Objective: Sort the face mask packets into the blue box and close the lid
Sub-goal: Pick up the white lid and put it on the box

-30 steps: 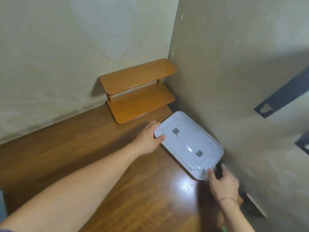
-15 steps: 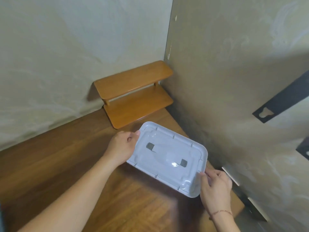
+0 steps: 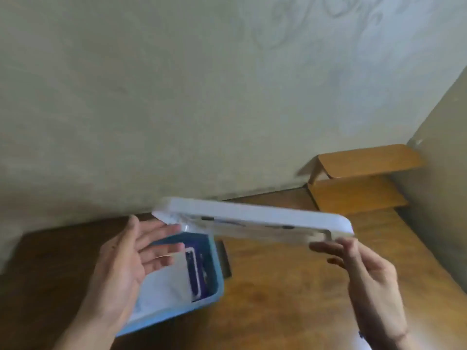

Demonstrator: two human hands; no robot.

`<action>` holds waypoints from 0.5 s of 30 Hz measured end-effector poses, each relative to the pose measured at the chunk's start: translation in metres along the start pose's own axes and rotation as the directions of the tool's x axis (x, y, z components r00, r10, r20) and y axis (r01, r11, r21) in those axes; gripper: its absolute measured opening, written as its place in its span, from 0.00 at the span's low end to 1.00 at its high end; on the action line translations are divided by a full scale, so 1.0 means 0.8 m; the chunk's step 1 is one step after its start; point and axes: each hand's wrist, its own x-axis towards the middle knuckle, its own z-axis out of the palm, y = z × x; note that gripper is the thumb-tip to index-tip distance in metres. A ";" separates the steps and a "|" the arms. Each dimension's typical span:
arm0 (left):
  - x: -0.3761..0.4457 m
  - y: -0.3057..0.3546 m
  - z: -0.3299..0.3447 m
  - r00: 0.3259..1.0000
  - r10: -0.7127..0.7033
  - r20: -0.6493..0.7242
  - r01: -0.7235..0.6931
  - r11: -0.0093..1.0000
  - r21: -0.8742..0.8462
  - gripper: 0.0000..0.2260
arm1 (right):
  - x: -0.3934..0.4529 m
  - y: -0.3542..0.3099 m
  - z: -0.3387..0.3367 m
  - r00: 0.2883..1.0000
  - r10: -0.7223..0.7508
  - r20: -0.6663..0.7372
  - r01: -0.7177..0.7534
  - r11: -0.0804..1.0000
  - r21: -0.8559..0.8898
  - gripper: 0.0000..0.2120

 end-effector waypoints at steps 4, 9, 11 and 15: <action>-0.027 -0.004 -0.092 0.992 -0.023 -0.127 0.035 0.995 0.093 0.15 | -0.022 0.014 0.103 0.962 0.118 0.245 -0.113 0.993 -0.032 0.22; -0.042 -0.078 -0.158 0.960 0.125 -0.250 0.038 0.827 0.561 0.19 | -0.056 0.065 0.188 0.927 0.138 0.348 0.026 0.904 -0.427 0.29; -0.044 -0.106 -0.172 0.950 0.123 -0.287 0.112 0.726 0.679 0.23 | -0.065 0.083 0.202 0.902 0.173 0.395 0.074 0.840 -0.538 0.31; -0.041 -0.142 -0.176 0.949 0.039 -0.312 0.205 0.676 0.708 0.24 | -0.072 0.113 0.209 0.875 0.156 0.458 0.187 0.764 -0.617 0.31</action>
